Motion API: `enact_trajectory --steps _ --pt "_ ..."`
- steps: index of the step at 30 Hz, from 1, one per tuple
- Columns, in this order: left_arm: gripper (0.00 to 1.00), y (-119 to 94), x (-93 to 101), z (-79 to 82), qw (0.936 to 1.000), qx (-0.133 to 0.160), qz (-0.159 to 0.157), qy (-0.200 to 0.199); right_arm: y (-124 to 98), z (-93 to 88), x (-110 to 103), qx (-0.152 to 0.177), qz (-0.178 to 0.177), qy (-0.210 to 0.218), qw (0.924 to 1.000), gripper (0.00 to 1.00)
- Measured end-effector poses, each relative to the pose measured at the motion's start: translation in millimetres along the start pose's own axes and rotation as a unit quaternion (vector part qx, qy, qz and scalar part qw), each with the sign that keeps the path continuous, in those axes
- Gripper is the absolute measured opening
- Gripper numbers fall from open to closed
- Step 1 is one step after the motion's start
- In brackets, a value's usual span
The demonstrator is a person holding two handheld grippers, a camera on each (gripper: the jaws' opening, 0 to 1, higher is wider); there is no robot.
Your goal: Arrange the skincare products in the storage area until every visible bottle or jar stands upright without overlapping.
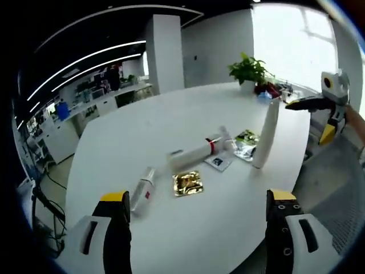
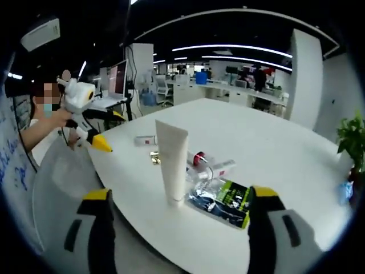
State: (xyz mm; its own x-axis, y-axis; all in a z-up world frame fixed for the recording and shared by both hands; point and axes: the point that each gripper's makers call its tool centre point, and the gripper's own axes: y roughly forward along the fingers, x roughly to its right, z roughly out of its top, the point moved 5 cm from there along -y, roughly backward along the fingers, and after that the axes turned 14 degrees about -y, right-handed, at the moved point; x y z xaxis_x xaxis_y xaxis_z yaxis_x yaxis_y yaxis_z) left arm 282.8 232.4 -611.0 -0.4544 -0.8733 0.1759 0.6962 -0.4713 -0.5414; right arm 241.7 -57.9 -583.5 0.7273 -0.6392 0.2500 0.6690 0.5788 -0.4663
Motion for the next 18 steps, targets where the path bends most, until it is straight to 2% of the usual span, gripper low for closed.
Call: enact_trajectory --steps 3,9,14,18 --pt "0.97 6 -10.3 -3.4 0.9996 -0.025 0.007 0.012 -2 -1.8 -1 0.004 -0.008 0.012 0.9999 0.97" --pt "0.97 16 -19.5 1.1 0.9985 -0.046 0.007 0.027 -4 -6.4 -2 0.007 -0.020 0.029 0.9993 0.93" --pt "0.95 29 -20.5 11.9 0.9970 -0.059 -0.001 0.051 -6 -4.4 -4 0.023 -0.019 0.041 0.9987 0.88" --pt "0.94 45 -17.5 17.9 0.9938 -0.077 -0.013 0.080 -5 -6.3 -5 0.018 -0.017 0.044 0.9987 0.89"
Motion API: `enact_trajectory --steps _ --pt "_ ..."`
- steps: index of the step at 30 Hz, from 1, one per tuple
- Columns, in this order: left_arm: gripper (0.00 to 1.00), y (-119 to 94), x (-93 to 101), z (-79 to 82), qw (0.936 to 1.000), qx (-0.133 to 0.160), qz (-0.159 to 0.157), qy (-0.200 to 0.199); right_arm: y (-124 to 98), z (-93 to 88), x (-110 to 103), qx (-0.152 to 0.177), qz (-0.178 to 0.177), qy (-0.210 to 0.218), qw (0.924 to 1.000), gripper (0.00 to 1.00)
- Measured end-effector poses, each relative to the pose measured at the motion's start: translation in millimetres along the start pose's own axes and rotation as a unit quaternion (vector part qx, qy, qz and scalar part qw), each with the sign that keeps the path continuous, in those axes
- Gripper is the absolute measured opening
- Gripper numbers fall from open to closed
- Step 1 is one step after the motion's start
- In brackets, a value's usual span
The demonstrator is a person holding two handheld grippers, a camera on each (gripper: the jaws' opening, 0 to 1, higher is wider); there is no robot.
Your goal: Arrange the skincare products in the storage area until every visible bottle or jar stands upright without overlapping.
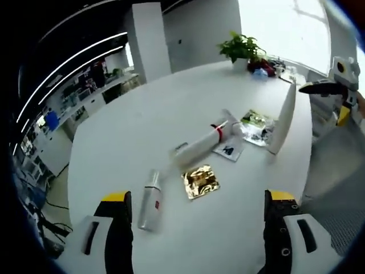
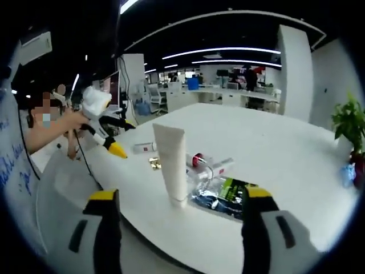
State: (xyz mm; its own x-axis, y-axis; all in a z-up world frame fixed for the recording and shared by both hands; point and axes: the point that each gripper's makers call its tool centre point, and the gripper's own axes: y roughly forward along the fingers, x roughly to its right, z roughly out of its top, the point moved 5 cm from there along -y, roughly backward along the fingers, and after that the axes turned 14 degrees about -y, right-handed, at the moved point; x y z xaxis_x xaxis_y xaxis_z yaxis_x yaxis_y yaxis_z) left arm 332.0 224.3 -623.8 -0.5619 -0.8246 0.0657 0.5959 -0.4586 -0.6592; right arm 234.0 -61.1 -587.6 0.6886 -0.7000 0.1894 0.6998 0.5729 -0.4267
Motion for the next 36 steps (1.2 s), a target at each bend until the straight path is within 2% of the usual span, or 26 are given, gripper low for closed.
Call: enact_trajectory --steps 5,7,9,17,21,24,30,36 --pt "0.92 17 4.5 14.2 0.9993 -0.010 -0.021 0.030 0 -4.5 -1 -0.015 0.003 0.014 0.9998 0.91" --pt "0.90 25 6.3 19.7 0.9988 -0.016 -0.028 0.038 0 -7.2 0 -0.021 0.003 0.040 0.9990 0.91" --pt "0.89 33 10.0 24.0 0.9977 -0.023 -0.041 0.049 0 -8.1 0 -0.022 0.005 0.040 0.9989 0.93" --pt "0.85 64 14.7 43.4 0.9893 -0.055 -0.077 0.111 2 -15.4 1 -0.048 0.002 0.043 0.9979 0.99" --pt "0.81 79 14.9 50.1 0.9847 -0.071 -0.092 0.130 2 -19.4 2 -0.059 -0.005 0.047 0.9971 0.99" --pt "0.79 87 14.3 52.2 0.9823 -0.080 -0.097 0.139 1 -20.7 2 -0.062 -0.008 0.053 0.9967 0.99" --pt "0.76 106 13.7 49.6 0.9732 -0.110 -0.113 0.167 0 -20.8 5 -0.059 -0.016 0.067 0.9959 0.99" --pt "0.70 122 14.5 55.1 0.9679 -0.117 -0.129 0.181 0 -16.6 6 -0.044 -0.025 0.074 0.9959 0.98"
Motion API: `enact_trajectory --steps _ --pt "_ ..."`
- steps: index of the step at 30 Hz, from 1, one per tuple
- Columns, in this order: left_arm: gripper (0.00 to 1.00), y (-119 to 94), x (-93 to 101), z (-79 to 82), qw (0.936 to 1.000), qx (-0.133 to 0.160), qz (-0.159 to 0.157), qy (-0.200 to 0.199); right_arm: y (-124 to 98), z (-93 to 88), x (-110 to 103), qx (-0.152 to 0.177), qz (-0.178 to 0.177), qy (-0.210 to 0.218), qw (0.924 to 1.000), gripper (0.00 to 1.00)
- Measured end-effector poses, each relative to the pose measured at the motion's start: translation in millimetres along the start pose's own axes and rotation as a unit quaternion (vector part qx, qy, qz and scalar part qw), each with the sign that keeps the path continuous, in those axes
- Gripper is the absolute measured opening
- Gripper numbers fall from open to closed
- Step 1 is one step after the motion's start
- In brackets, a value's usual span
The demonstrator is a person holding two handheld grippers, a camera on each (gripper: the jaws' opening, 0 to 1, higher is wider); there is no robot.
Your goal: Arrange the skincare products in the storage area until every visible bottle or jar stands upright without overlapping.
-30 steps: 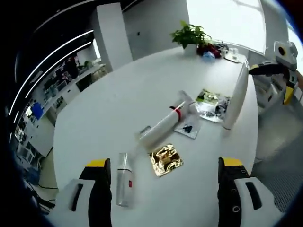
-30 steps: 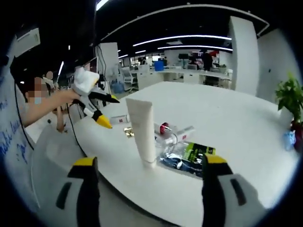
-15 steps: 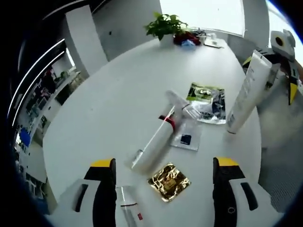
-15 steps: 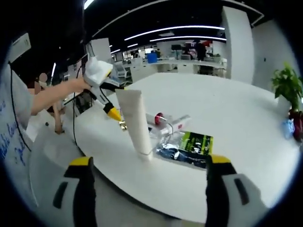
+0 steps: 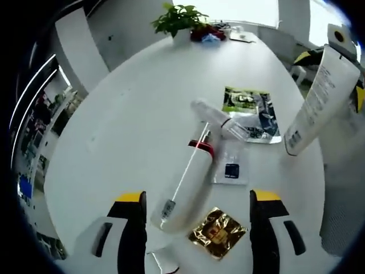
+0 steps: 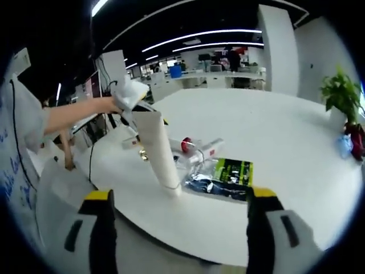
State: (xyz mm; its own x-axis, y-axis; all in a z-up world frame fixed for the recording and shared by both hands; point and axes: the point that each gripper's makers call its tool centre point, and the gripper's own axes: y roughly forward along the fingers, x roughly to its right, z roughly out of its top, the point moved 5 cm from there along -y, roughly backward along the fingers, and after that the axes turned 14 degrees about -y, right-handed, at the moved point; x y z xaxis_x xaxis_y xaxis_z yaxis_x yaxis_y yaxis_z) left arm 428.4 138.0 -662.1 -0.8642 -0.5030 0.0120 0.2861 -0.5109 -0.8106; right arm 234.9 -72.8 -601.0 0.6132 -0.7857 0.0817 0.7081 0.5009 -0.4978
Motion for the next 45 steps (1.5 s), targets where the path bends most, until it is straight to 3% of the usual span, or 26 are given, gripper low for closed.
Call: enact_trajectory --steps 16,28,32,38,45 --pt "0.49 32 -14.0 13.0 0.9974 -0.050 -0.023 0.047 -8 1.6 2 0.009 -0.018 0.006 0.9998 0.87" --pt "0.41 54 -13.5 8.7 0.9904 -0.106 -0.038 0.081 -11 0.3 4 0.011 -0.022 0.017 0.9996 0.83" --pt "0.38 56 -13.5 13.3 0.9897 -0.107 -0.035 0.089 -13 -3.5 5 0.003 -0.025 0.025 0.9994 0.83" --pt "0.32 58 -12.9 12.9 0.9864 -0.131 -0.060 0.080 -14 -4.9 5 0.003 -0.027 0.031 0.9991 0.82" --pt "0.29 59 -13.2 13.3 0.9848 -0.134 -0.070 0.085 -16 -6.6 4 -0.001 -0.031 0.031 0.9990 0.80"
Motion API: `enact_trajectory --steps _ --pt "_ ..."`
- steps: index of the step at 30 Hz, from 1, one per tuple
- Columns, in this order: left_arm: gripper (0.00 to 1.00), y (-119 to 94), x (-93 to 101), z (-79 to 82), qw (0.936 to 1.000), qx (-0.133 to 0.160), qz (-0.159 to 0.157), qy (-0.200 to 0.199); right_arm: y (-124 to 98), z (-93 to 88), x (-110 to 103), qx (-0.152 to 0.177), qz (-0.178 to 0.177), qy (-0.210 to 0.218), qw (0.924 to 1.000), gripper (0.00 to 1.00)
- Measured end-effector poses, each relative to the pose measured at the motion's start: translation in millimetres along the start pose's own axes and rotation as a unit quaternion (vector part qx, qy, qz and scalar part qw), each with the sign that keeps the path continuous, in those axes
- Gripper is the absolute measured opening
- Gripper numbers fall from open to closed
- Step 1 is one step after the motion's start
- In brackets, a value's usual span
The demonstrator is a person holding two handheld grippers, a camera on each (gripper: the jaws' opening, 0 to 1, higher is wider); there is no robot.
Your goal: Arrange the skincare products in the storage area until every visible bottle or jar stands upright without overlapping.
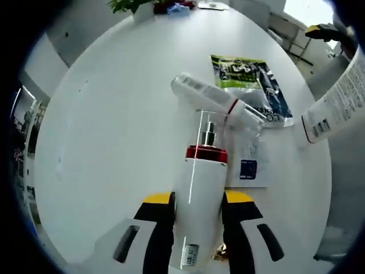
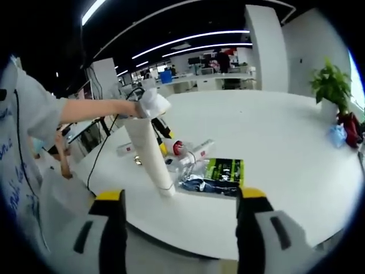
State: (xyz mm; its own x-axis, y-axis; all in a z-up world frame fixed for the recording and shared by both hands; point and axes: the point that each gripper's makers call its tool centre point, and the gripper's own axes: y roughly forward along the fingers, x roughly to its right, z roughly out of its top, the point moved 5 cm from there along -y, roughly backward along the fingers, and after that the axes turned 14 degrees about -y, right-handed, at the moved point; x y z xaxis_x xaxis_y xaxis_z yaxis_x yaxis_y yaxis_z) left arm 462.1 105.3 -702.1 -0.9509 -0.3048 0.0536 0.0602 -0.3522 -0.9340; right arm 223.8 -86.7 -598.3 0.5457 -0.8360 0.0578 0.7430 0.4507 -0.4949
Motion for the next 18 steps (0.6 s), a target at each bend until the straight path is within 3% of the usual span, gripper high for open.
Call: enact_trajectory --steps 6,18 --pt "0.26 -1 1.9 -1.5 0.9998 0.007 0.010 0.014 -3 -0.3 -1 -0.001 -0.002 0.001 1.0000 0.78" --pt "0.25 -8 7.7 -13.5 0.9988 0.036 0.029 -0.015 -2 3.5 -7 0.007 0.006 0.000 1.0000 0.72"
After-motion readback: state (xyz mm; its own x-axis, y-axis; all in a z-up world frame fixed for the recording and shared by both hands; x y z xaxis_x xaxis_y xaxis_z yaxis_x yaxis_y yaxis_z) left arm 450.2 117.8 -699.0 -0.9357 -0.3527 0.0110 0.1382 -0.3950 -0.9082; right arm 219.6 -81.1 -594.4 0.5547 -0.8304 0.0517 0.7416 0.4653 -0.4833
